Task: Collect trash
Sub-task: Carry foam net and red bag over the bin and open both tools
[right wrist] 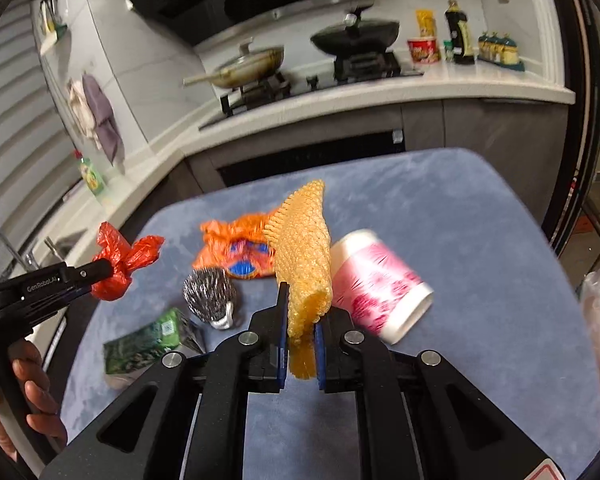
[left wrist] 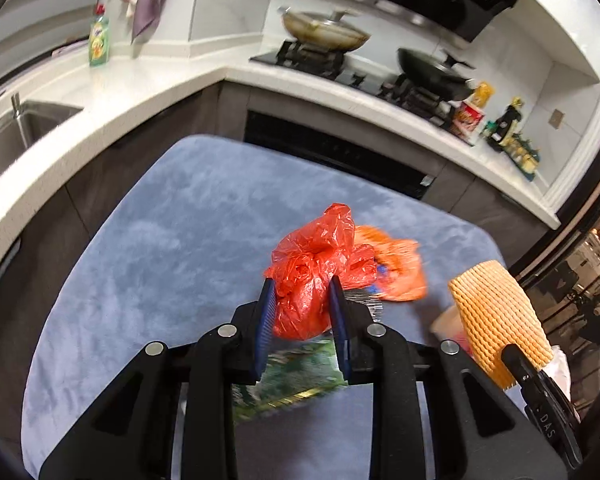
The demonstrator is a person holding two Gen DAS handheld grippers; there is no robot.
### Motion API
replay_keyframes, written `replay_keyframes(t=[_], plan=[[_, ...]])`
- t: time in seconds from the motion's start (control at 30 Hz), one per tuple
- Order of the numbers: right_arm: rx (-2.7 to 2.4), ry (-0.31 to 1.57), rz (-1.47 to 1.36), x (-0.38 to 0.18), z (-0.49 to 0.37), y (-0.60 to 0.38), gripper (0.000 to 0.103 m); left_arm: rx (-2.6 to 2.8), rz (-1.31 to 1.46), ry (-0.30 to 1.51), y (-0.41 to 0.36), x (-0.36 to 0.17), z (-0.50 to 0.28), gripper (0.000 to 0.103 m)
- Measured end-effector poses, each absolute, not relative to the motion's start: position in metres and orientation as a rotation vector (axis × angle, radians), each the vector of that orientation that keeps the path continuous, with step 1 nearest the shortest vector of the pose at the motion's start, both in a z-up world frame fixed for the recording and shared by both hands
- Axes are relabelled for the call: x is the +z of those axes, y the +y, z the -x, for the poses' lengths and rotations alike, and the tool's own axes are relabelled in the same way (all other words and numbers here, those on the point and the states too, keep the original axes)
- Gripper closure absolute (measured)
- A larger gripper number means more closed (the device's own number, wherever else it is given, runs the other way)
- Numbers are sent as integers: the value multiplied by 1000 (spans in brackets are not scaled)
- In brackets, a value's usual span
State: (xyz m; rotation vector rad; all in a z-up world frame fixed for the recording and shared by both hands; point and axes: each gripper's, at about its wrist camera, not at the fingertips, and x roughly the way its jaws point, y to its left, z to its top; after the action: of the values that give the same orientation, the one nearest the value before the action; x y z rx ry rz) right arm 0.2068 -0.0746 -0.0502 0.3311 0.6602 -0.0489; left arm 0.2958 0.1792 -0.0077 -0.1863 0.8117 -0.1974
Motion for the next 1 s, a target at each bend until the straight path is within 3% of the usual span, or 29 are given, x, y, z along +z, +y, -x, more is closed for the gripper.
replay_keyframes(t=[0.47, 1.0], plan=[[-172, 490, -386, 10, -115, -158, 93, -366, 116, 717, 80, 51, -225, 78], [-405, 384, -504, 14, 16, -292, 93, -627, -27, 700, -84, 63, -127, 78]])
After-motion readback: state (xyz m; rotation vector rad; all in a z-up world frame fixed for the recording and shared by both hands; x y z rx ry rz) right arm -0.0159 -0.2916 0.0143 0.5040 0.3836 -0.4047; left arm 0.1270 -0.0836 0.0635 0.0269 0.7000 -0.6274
